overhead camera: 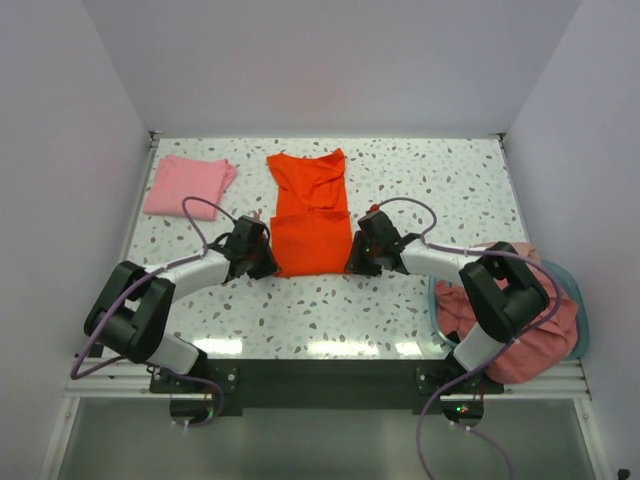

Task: Fold and stack the t-shirts
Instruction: Fold the tshirt

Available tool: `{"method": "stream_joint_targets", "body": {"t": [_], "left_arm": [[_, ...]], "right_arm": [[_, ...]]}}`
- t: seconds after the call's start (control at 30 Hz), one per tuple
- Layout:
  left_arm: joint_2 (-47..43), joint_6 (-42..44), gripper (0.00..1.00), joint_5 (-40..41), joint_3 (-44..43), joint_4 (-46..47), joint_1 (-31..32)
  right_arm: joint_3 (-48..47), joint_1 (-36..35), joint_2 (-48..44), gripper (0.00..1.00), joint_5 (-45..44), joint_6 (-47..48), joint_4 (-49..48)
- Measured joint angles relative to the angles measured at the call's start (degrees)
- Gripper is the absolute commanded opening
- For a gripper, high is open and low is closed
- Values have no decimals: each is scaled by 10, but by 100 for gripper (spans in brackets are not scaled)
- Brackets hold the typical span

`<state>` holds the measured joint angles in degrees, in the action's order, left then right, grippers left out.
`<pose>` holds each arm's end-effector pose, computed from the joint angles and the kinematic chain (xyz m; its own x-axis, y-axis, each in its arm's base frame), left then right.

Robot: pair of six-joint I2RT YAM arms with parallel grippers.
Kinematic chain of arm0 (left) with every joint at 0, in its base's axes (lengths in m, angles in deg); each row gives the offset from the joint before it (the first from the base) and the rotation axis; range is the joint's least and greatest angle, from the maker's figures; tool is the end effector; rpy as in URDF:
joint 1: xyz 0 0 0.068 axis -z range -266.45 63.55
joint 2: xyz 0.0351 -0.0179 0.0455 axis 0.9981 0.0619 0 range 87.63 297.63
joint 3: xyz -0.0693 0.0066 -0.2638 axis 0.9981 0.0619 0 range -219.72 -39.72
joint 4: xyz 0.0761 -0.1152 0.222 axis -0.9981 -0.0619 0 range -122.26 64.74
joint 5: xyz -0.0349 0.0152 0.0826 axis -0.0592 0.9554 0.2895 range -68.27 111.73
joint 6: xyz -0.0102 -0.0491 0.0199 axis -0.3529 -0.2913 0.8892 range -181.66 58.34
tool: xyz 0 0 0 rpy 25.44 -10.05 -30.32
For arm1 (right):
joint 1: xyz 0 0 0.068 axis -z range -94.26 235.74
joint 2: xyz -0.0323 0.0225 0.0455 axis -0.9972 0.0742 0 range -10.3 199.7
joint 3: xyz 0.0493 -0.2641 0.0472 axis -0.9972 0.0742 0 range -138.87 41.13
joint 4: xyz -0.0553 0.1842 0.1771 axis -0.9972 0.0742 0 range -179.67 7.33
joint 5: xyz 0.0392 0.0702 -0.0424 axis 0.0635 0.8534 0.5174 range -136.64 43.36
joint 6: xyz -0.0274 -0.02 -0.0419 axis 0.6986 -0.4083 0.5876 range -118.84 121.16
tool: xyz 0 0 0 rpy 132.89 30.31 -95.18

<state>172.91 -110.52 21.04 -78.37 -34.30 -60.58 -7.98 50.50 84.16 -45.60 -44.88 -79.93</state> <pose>0.2445 -0.1190 0.1492 -0.8220 -0.4383 -0.3636 -0.2685 0.8613 -0.4313 0.2595 0.1841 0.1547 -0.8863 0.2550 -0.3866 0.0757 0.9033 0.4223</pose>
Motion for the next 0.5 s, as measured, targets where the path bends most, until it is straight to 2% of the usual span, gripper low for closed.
{"method": "stream_joint_targets", "body": {"t": [0.03,0.07,0.13,0.3,0.5], "left_arm": [[0,-2,4,-3,3,3,0],[0,-4,0,-7,5,7,0],[1,-2,0,-16,10,14,0],[-16,-2,0,-21,22,7,7],[-151,0,0,-30,71,-56,61]], "right_arm": [[3,0,0,29,2,-3,-6],[7,0,0,20,5,-5,-11],[10,0,0,0,11,-9,-15],[33,-3,-17,0,17,-15,-24],[94,-13,-173,0,20,-8,47]]}}
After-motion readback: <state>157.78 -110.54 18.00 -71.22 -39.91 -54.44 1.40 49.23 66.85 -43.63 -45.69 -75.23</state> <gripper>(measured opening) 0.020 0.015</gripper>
